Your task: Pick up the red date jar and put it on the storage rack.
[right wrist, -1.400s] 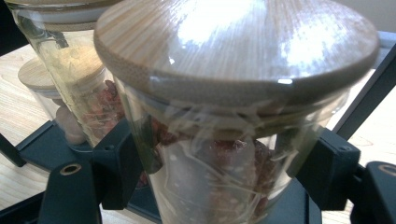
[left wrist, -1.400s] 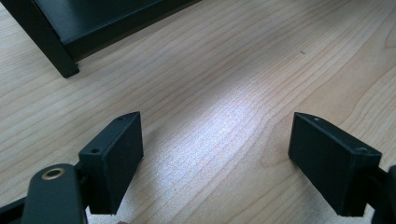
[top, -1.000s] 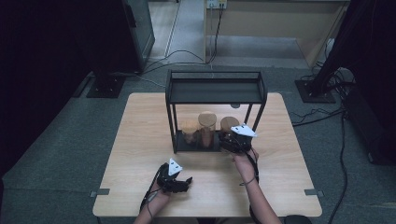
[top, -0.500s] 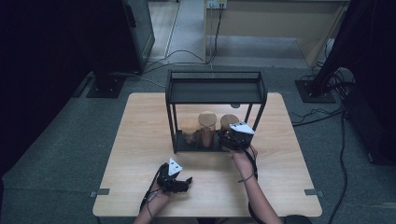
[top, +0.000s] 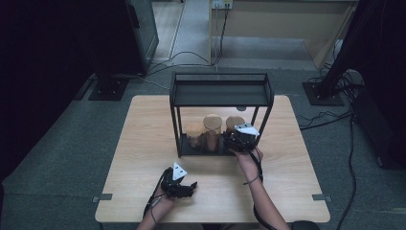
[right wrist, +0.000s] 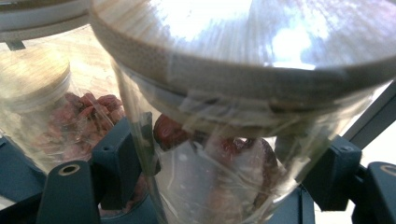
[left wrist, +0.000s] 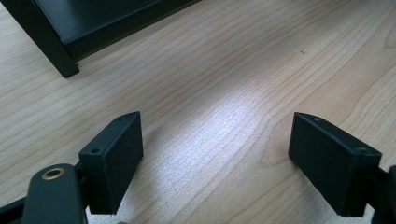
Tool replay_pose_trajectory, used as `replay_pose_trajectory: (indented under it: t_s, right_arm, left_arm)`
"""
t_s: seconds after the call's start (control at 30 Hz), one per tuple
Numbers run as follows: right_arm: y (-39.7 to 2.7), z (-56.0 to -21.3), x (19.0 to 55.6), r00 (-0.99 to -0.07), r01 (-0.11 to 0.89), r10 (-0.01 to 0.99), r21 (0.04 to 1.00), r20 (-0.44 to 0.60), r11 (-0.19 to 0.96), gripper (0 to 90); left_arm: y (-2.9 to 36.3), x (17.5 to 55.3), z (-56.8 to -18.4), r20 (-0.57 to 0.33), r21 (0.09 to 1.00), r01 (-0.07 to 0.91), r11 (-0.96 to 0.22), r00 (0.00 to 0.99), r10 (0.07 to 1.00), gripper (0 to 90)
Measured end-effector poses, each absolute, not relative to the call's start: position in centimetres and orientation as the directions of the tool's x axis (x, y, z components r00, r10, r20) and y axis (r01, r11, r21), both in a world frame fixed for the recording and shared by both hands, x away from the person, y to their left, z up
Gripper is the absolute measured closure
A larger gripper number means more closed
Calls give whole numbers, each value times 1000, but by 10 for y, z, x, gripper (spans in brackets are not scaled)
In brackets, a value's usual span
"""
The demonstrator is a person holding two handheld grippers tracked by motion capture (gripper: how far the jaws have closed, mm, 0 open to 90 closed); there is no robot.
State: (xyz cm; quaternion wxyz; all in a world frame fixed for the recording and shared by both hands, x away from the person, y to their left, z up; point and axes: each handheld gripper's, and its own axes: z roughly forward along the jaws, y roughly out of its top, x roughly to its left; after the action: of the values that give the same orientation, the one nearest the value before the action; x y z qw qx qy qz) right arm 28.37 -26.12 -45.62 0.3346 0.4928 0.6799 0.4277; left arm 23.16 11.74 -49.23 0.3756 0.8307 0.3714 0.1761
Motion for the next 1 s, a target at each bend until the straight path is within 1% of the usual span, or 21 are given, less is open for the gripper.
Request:
replay_pose_trajectory:
  t_s: [0.2, 0.43, 0.67, 0.83, 1.0]
  right_arm:
    - [-259, -460, 286, -270, 376, 962, 917, -28, 133, 247]
    - [-259, -458, 290, -267, 384, 963, 913, -32, 137, 244]
    - [-259, -456, 297, -267, 448, 964, 885, -6, 129, 221]
    - [-259, -462, 295, -263, 464, 965, 878, 10, 117, 207]
    - [-257, -463, 291, -263, 463, 965, 876, -10, 135, 206]
  left_arm:
    - [117, 232, -492, 14, 755, 485, -442, 662, 749, 179]
    - [117, 232, -492, 14, 754, 484, -443, 663, 749, 179]
    - [118, 232, -492, 15, 754, 484, -444, 663, 748, 179]
    - [117, 231, -492, 13, 755, 485, -441, 662, 749, 179]
    - [117, 232, -492, 13, 755, 484, -442, 662, 749, 179]
